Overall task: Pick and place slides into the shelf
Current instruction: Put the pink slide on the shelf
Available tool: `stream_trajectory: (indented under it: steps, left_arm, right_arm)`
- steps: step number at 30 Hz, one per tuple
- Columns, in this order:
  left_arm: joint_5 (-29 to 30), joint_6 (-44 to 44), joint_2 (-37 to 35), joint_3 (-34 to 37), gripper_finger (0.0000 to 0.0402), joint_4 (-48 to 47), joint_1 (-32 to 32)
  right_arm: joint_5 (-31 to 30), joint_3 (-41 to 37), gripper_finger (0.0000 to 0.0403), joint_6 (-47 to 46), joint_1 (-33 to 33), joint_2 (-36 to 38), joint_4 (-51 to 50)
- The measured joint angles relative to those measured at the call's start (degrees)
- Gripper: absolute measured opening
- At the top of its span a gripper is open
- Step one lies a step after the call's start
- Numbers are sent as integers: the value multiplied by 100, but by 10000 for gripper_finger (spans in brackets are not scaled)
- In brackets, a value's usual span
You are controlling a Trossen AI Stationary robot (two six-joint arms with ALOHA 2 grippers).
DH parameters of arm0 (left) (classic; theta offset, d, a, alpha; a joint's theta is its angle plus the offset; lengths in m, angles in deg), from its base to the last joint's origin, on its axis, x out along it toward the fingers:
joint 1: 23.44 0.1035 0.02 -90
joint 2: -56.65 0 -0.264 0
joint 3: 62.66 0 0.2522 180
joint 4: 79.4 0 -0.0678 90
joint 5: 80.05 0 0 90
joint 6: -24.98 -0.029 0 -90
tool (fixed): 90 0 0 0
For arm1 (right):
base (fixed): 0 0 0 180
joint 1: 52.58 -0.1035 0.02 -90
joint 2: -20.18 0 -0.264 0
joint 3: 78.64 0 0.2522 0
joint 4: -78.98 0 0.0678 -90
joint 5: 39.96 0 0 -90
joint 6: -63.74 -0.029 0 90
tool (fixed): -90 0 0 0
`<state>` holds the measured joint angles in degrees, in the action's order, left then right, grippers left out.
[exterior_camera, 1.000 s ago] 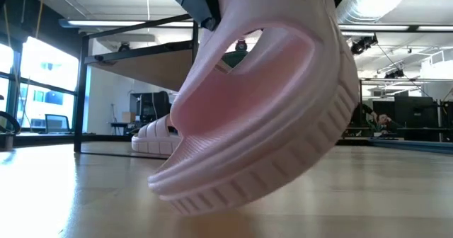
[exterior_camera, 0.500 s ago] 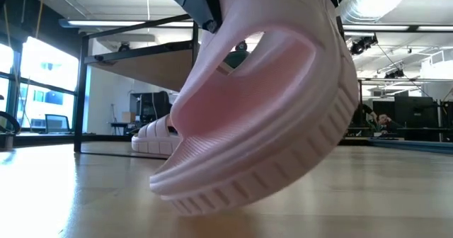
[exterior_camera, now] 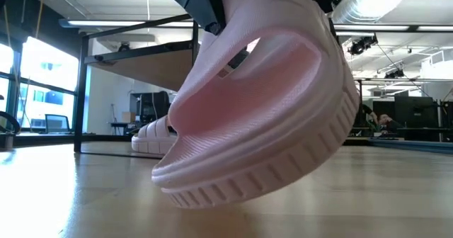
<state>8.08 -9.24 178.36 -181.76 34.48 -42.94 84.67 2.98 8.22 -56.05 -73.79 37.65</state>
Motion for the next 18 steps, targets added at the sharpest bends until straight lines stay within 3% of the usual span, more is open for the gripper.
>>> stream_trajectory:
  steps: [10,18]
  left_arm:
    - [20,24,0,0,1,0,-40]
    - [22,14,0,0,43,0,-39]
  right_arm:
    - [-302,0,35,159,-48,0,211]
    - [-414,-2,28,312,-48,0,214]
